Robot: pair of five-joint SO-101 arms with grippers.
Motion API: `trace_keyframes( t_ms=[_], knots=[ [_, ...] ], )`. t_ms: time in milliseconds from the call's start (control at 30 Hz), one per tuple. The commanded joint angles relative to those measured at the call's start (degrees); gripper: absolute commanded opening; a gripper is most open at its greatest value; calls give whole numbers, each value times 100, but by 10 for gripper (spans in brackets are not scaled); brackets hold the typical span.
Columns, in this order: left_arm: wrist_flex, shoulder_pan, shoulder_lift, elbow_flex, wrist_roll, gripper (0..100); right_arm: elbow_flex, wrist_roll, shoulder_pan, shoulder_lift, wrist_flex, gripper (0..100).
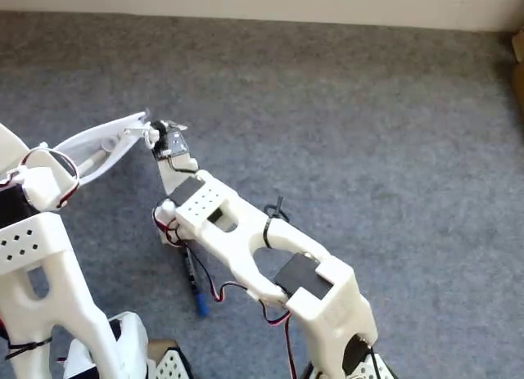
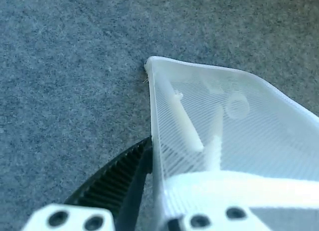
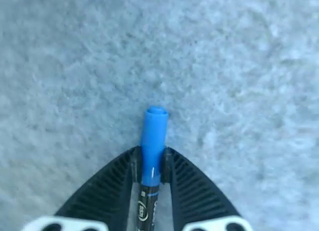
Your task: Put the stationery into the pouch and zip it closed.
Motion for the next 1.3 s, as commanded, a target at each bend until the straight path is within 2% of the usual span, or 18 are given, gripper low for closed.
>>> trace_keyframes(
  t_ms=[0,300,600,800,967,1133,1267],
  knots=[
    [-88,-84,-251,-110,53,13,-374,624,365,-242,532,5],
    [-88,-84,-251,-110,53,13,-374,1178,927,-558,998,5],
    [-97,-84,-251,-110,53,13,-945,1240,1640,-259,954,5],
    [-88,-84,-251,-110,53,13,-1692,1240,1701,593,1007,5],
    [-88,-84,-251,-110,53,13,-2448,1231,1684,1077,1631,16],
    [-88,-75,-251,-101,53,13,-3152,1213,1684,1596,2185,112],
    [-88,-75,-251,-101,53,13,-3626,1231,1666,1991,2527,116]
  ],
)
